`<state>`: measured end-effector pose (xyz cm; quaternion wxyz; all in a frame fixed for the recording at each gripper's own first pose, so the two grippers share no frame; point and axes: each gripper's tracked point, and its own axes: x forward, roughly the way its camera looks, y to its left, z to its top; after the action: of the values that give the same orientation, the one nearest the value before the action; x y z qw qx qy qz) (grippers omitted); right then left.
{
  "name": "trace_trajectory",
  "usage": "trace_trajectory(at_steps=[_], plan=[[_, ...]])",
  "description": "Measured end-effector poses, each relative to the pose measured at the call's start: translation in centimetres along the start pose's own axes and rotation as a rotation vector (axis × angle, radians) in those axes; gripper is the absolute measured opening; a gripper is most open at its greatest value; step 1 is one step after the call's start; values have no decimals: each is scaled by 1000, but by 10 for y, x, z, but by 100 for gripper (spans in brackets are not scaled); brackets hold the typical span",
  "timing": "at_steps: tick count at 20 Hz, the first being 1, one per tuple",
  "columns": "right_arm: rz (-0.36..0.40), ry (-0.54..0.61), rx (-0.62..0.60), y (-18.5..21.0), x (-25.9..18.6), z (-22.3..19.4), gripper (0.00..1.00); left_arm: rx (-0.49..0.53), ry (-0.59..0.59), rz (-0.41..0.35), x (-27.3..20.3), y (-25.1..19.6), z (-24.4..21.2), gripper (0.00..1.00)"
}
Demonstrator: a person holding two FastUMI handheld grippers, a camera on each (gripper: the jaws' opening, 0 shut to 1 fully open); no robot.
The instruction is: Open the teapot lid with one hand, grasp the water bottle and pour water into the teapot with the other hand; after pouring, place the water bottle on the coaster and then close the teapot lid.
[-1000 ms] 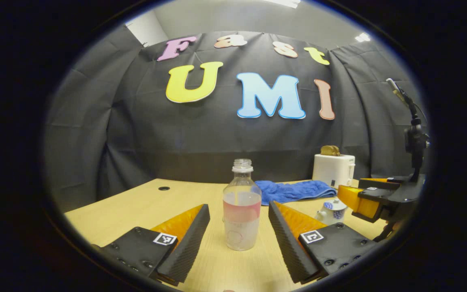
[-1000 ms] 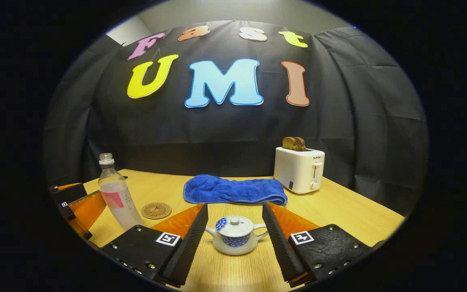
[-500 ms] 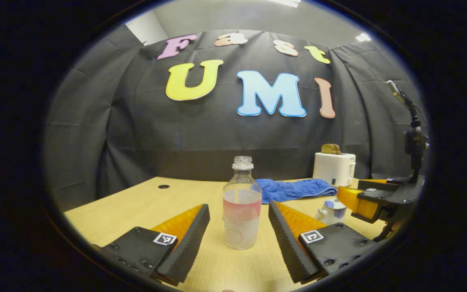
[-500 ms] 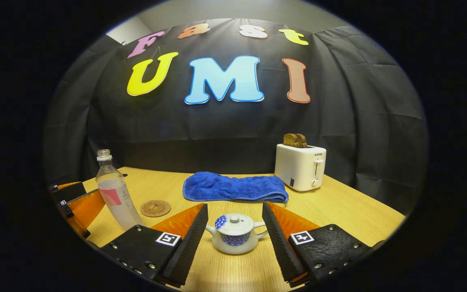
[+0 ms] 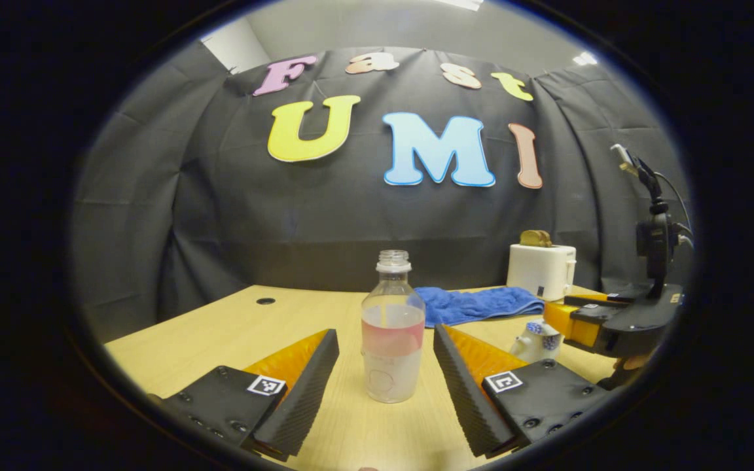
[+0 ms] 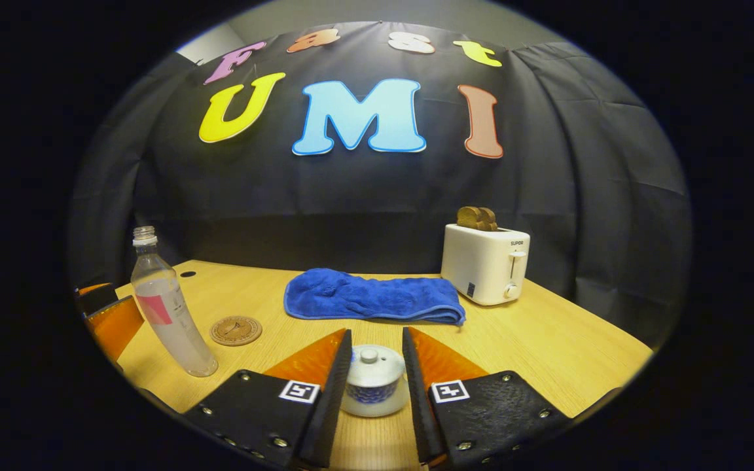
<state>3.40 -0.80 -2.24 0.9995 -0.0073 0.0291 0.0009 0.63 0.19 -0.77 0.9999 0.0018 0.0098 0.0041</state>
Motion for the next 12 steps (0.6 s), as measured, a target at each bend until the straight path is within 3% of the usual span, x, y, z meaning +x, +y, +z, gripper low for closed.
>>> trace_trajectory(at_steps=[10, 11, 12], plan=[[48, 21, -10, 10, 16, -12, 45, -7, 16, 3, 7, -1, -8, 100], [49, 27, -7, 11, 17, -14, 24, -9, 18, 3, 8, -1, -8, 100], [49, 27, -14, 11, 16, -13, 24, -11, 18, 2, 8, 0, -9, 100]])
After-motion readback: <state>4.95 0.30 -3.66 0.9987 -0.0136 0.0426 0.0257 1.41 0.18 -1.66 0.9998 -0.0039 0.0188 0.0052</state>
